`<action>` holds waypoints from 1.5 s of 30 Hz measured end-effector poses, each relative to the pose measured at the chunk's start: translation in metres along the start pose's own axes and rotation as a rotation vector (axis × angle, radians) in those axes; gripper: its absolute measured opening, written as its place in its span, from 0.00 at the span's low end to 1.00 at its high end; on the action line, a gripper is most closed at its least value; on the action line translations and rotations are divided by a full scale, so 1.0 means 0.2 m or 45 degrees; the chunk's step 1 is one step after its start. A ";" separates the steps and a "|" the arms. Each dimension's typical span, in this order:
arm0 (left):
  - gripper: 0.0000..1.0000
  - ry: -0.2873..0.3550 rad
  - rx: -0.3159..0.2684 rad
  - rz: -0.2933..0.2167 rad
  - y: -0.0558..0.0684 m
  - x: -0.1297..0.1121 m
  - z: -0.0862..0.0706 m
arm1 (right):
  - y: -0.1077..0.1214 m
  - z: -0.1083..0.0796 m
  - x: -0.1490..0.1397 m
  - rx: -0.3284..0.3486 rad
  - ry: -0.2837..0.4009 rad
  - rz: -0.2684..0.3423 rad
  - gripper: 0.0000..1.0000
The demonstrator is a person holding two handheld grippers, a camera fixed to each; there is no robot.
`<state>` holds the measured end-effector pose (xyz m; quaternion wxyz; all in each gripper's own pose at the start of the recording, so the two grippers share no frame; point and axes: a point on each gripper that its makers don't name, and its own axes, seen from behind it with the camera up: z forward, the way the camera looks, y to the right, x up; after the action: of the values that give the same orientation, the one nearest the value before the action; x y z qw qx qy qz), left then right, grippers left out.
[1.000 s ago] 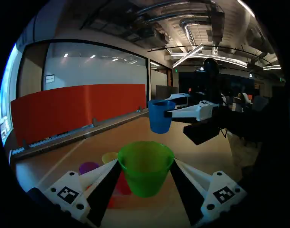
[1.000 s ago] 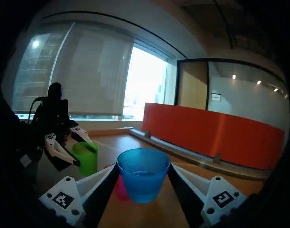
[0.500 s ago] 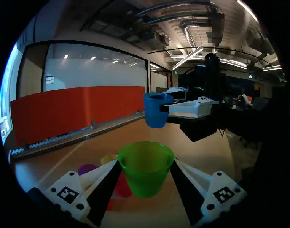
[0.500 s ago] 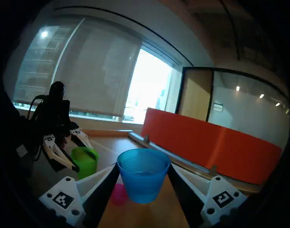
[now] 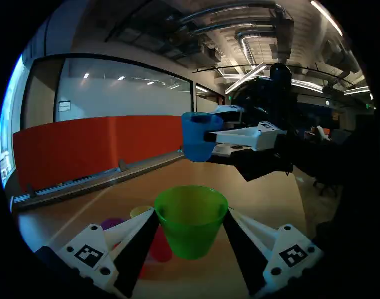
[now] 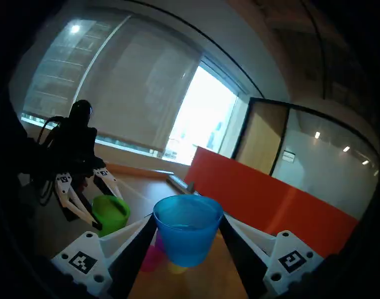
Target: Pour water
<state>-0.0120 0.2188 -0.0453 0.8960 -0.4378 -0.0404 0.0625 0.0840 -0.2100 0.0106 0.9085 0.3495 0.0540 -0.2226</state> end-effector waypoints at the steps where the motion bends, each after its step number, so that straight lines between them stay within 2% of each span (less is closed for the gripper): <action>1: 0.86 0.001 0.000 0.000 0.00 0.00 0.00 | 0.00 0.00 0.00 0.003 0.000 -0.011 0.91; 18: 0.86 0.020 0.011 -0.009 -0.02 0.01 0.03 | 0.00 0.08 0.07 0.011 -0.013 -0.213 0.91; 35: 0.86 0.024 -0.006 0.002 0.02 0.04 0.05 | -0.03 0.14 0.15 0.038 -0.018 -0.394 0.91; 45: 0.86 0.030 0.010 0.004 0.00 0.05 0.05 | -0.05 0.19 0.19 0.059 -0.018 -0.494 0.91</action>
<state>-0.0029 0.2279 -0.0383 0.8980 -0.4350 -0.0289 0.0588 0.1119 -0.2560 0.0219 0.8407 0.3517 0.1089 -0.3971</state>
